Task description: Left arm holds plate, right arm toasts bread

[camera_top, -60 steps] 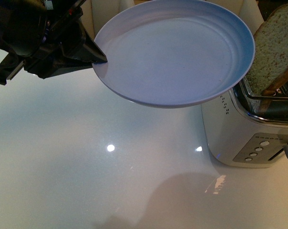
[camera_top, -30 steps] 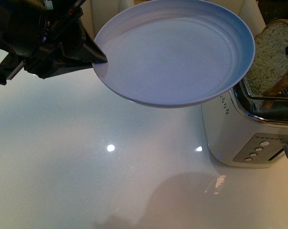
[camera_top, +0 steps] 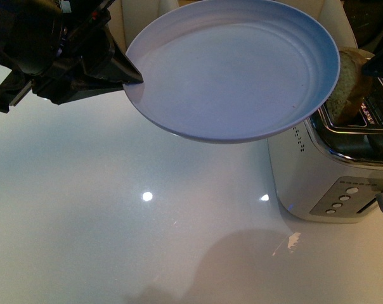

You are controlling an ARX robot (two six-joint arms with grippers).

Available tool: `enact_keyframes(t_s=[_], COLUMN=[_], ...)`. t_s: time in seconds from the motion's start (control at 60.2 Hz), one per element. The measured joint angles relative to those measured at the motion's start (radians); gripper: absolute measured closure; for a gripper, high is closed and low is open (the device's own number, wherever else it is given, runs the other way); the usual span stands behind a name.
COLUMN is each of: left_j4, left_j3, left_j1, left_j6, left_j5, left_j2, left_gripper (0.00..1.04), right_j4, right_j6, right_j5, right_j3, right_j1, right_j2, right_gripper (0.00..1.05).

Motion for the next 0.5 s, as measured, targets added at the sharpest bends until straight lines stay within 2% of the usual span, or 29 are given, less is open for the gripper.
enact_keyframes(t_s=[0.05,0.266,0.498], left_j4=[0.0,0.004,0.009], left_j3=[0.0,-0.003,-0.016], left_j1=[0.0,-0.002,-0.004], left_j6=[0.0,0.0,0.0], left_j5=[0.0,-0.002,-0.007], left_j2=[0.0,0.0,0.0], left_gripper=[1.02,1.02,1.02], right_j4=[0.022,0.145,0.159], right_j6=[0.016,0.067,0.074], right_j5=[0.0,0.031,0.037], right_j3=[-0.008,-0.096,-0.127], right_j1=[-0.01,-0.068,-0.094], right_j2=[-0.035,-0.265,-0.36], right_gripper=[0.07,0.09,0.09])
